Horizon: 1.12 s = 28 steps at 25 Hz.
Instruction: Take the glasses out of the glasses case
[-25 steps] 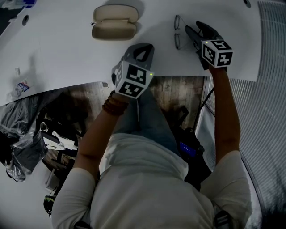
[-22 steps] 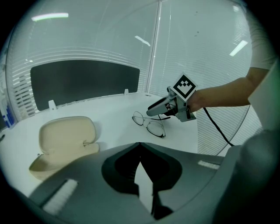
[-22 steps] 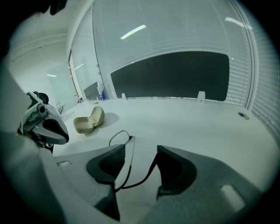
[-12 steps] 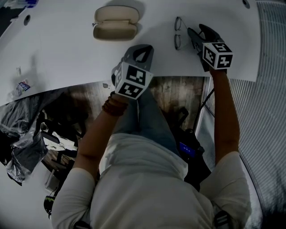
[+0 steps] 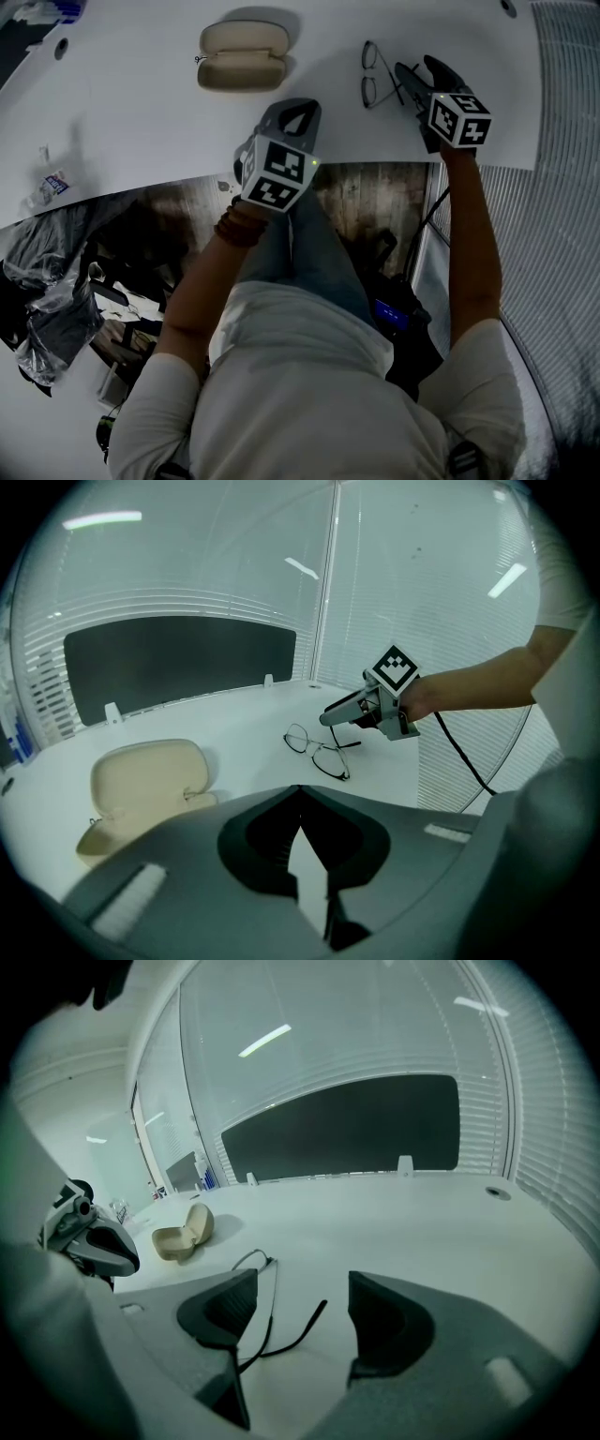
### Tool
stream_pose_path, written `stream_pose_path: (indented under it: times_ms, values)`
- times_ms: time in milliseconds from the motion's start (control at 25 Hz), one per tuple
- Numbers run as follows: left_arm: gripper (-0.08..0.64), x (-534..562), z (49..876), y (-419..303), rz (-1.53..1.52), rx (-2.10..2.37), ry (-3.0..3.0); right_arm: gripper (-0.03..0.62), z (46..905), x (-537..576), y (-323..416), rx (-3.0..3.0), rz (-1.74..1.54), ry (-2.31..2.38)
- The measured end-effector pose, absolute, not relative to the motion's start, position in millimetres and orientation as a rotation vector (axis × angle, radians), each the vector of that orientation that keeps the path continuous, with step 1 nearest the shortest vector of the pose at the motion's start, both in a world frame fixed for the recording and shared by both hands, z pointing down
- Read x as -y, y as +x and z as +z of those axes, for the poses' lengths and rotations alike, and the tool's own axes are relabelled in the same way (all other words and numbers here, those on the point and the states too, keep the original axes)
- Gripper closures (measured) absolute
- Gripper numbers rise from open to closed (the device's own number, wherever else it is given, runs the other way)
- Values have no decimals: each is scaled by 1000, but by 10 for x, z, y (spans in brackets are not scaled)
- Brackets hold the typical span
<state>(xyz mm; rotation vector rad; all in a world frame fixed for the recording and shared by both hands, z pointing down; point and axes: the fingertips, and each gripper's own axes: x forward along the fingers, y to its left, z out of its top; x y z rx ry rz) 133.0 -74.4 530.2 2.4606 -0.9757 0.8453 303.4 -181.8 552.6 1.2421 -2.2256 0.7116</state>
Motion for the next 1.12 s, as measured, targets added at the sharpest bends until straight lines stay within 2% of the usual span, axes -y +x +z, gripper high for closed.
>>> stream_pose_path:
  times_ms: [440, 880, 1120]
  values:
    - [557, 731, 5018, 1141, 848, 1015, 2464, 299, 5017, 1827, 2997, 2283, 661, 1313]
    - [557, 728, 4428, 881, 774, 1087, 2488, 319, 4149, 1656, 2600, 2381, 476, 1306]
    - [557, 674, 3948, 699, 713, 1130, 2523, 382, 3613, 1417, 2236, 2468, 371, 1301]
